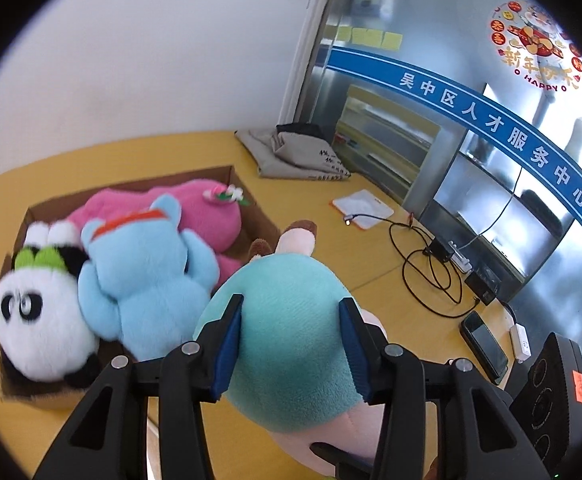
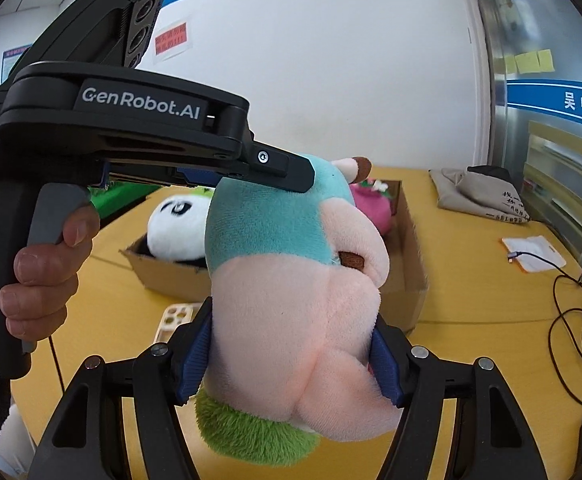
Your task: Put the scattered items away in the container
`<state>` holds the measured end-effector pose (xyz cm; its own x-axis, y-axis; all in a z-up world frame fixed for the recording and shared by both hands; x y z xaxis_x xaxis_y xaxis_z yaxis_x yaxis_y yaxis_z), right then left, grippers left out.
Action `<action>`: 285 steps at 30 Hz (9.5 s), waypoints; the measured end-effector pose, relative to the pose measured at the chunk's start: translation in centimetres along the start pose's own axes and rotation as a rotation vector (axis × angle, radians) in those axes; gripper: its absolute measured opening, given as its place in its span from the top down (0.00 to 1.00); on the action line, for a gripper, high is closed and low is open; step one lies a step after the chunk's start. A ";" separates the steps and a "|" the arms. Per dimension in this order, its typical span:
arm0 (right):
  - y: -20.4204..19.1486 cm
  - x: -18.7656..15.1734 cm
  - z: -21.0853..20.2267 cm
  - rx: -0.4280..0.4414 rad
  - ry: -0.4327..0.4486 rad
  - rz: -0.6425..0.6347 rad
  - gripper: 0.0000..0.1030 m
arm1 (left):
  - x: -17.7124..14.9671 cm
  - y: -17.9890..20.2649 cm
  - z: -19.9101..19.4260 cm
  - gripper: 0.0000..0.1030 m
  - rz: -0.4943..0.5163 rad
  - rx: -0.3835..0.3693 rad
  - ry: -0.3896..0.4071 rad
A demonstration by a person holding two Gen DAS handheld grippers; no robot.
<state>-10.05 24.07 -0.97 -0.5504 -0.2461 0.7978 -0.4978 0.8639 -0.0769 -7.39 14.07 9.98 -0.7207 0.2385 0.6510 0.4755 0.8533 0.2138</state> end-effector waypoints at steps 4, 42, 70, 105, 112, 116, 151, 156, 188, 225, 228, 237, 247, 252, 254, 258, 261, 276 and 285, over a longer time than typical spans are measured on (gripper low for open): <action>1.7 1.7 0.6 -0.007 0.025 0.021 0.29 | 2.4 0.7 0.9 0.56 0.037 0.007 0.012; 9.1 3.3 8.8 -0.078 -0.088 0.138 0.06 | 6.2 -7.5 10.7 0.42 -0.006 0.080 -0.040; 3.1 2.7 7.3 -0.223 -0.135 -0.053 0.00 | -10.1 -17.3 -2.6 0.23 -0.286 0.298 0.138; 1.3 0.1 3.0 -0.229 -0.138 0.055 0.00 | -13.3 -10.3 -5.3 0.23 -0.188 0.238 0.161; 0.6 -0.6 3.8 -0.199 -0.157 0.056 0.00 | -14.2 -12.6 -4.3 0.23 -0.233 0.256 0.095; -1.2 -2.6 5.6 -0.113 -0.221 0.046 0.00 | -15.3 -14.3 -3.1 0.23 -0.267 0.245 0.040; -9.7 -15.9 5.5 0.538 -0.471 -0.663 0.18 | -19.7 -11.5 1.0 0.24 0.206 -0.034 -0.282; -7.2 -17.0 3.9 0.650 -0.607 -0.847 0.19 | -24.3 -5.2 2.2 0.24 0.604 -0.144 -0.493; -8.5 -18.2 3.8 0.592 -0.664 -1.051 0.20 | -27.4 -1.3 4.6 0.23 0.846 -0.226 -0.524; -4.8 19.1 12.8 0.364 -0.471 -1.226 0.20 | 7.9 -12.7 -3.0 0.23 1.002 0.076 -0.281; -3.6 20.3 16.2 0.407 -0.503 -1.206 0.20 | 9.6 -14.6 -0.5 0.23 0.984 0.058 -0.303; -1.2 19.2 27.2 0.483 -0.690 -1.179 0.20 | 10.5 -20.4 9.2 0.23 0.881 -0.020 -0.432; 0.5 17.9 29.0 0.559 -0.748 -0.998 0.14 | 9.4 -22.7 10.1 0.21 0.712 -0.138 -0.479; 1.6 17.0 26.9 0.460 -0.703 -0.930 0.09 | 8.7 -23.3 6.9 0.21 0.652 -0.134 -0.433; 2.2 16.7 24.6 0.431 -0.632 -0.878 0.09 | 7.9 -23.3 5.3 0.21 0.620 -0.099 -0.370; 5.0 17.0 19.4 0.268 -0.359 -0.610 0.00 | 6.2 -23.6 0.6 0.21 0.492 0.034 -0.198; 6.7 14.7 16.2 0.154 -0.265 -0.372 0.00 | 4.4 -22.5 -2.7 0.21 0.341 0.126 -0.070; 0.9 3.1 8.1 -0.153 -0.239 0.078 0.00 | -6.7 -14.3 -6.9 0.19 -0.135 0.272 0.167; 0.5 -0.7 3.1 -0.188 -0.209 0.086 0.00 | -11.2 -13.4 -7.7 0.19 -0.287 0.429 0.199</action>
<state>-12.03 23.31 -3.39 -0.7211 -0.2368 0.6511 -0.3210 0.9470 -0.0111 -1.79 -3.63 5.46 -0.6623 -0.0885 0.7440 -0.0046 0.9935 0.1142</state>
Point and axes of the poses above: each gripper's, at about its wrist camera, not at the fingertips, and z roughly the way its jaws point, y to its right, x to its top, the point moved 6 cm from there along z, roughly the way its jaws point, and after that the axes turned 8 degrees about -y, right-handed, at the moved point
